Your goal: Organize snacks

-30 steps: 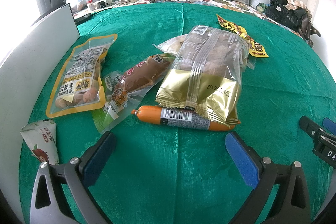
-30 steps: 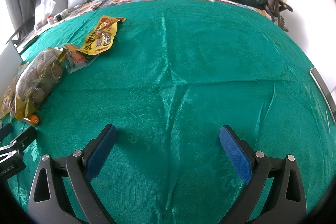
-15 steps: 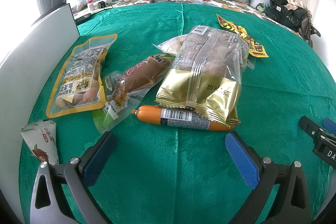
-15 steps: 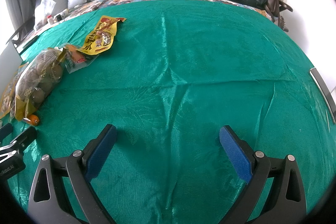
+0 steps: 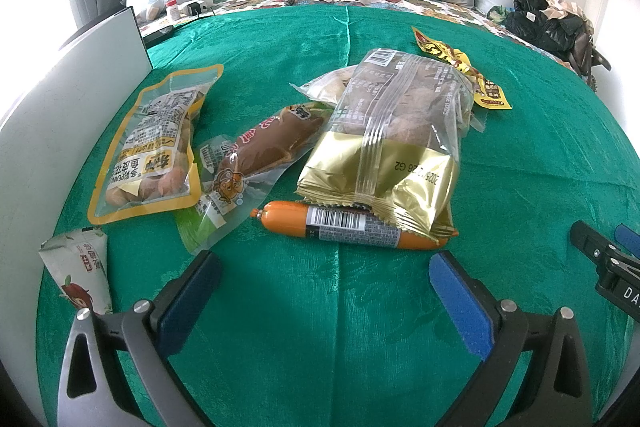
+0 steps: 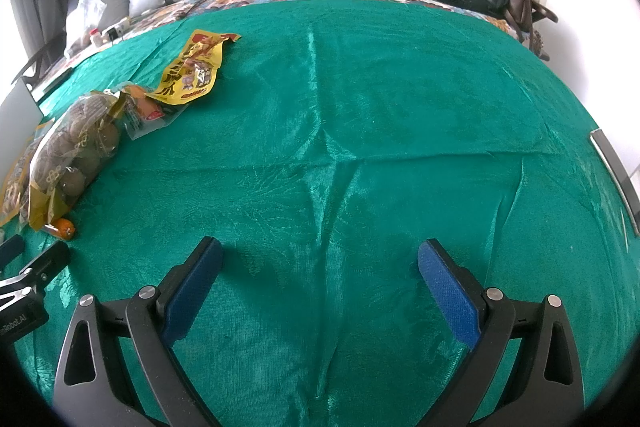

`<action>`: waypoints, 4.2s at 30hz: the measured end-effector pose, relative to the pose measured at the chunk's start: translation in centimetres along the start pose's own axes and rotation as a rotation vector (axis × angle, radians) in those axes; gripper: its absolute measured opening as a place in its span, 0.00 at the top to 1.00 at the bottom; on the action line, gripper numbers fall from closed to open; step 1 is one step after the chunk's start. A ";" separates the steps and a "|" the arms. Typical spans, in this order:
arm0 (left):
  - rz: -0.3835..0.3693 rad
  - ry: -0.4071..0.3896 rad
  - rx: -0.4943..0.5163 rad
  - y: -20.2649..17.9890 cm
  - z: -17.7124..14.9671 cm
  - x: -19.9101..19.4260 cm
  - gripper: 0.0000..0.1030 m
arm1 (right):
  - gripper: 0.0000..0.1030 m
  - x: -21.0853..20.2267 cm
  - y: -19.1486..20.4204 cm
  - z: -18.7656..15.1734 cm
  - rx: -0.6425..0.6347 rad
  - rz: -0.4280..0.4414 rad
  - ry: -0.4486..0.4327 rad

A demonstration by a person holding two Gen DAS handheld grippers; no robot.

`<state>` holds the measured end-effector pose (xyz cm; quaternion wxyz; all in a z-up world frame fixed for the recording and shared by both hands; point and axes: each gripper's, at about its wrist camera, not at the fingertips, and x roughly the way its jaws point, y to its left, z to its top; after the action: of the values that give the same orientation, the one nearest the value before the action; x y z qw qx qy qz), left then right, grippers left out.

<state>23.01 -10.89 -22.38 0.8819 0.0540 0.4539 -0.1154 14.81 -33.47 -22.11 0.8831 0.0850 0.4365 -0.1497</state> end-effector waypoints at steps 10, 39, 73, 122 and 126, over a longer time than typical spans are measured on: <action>0.000 0.000 0.000 0.0 -0.1 -0.1 0.00 | 0.03 0.0 0.0 0.0 0.000 0.000 0.000; 0.000 -0.001 0.001 0.0 -0.1 0.0 0.00 | 0.03 0.0 0.0 0.0 0.000 0.001 0.000; 0.000 -0.001 0.001 0.0 -0.1 -0.1 0.00 | 0.03 0.0 0.0 0.0 0.001 0.003 0.000; -0.204 0.039 -0.004 11.1 -8.0 -6.5 0.42 | 0.00 0.1 -0.1 0.4 0.024 0.008 0.004; -0.179 0.005 0.068 10.2 -8.4 -7.3 0.42 | 0.03 -0.4 0.9 0.7 -0.057 0.112 0.044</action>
<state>14.83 1.81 -21.44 0.8647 0.0433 0.4547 -0.2089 15.39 -32.76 -21.31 0.8824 0.0873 0.4543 -0.0855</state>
